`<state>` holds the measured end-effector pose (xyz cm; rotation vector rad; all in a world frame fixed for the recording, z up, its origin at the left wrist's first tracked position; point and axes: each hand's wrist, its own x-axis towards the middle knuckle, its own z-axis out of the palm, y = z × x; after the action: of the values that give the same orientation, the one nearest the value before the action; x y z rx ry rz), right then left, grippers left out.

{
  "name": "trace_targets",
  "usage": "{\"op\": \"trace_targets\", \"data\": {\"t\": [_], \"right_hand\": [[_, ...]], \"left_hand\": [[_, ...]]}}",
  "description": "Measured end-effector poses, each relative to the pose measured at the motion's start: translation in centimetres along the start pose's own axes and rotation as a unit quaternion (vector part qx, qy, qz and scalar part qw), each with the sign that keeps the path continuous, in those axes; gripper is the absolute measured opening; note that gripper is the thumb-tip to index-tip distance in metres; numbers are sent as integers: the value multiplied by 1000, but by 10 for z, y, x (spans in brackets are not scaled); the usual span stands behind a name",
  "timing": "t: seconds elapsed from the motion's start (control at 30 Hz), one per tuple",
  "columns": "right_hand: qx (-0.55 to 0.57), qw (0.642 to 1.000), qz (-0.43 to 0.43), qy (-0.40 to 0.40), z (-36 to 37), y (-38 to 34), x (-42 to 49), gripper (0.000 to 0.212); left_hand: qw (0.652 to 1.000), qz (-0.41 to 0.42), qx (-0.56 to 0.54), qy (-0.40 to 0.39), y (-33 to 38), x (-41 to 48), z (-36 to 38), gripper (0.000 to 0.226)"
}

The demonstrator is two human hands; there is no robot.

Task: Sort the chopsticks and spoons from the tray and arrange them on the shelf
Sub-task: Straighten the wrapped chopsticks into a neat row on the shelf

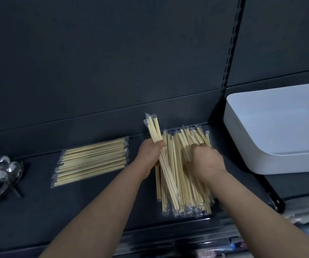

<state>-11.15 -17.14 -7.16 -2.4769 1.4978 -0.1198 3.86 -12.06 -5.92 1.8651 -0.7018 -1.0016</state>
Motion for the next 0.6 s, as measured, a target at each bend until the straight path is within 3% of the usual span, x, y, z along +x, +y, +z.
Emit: {"op": "trace_targets", "data": {"t": [0.13, 0.3, 0.43, 0.6], "right_hand": [[27, 998, 32, -48, -3, -4, 4, 12], [110, 992, 65, -2, -6, 2, 8, 11], [228, 973, -5, 19, -16, -16, 6, 2], [336, 936, -103, -7, -17, -70, -12, 20]], "left_hand": [[999, 10, -33, -5, -1, -3, -10, 14], [999, 12, -43, -5, -3, -6, -18, 16], [998, 33, -54, -6, 3, -8, -24, 13], [989, 130, -68, 28, 8, -19, -43, 33]]}}
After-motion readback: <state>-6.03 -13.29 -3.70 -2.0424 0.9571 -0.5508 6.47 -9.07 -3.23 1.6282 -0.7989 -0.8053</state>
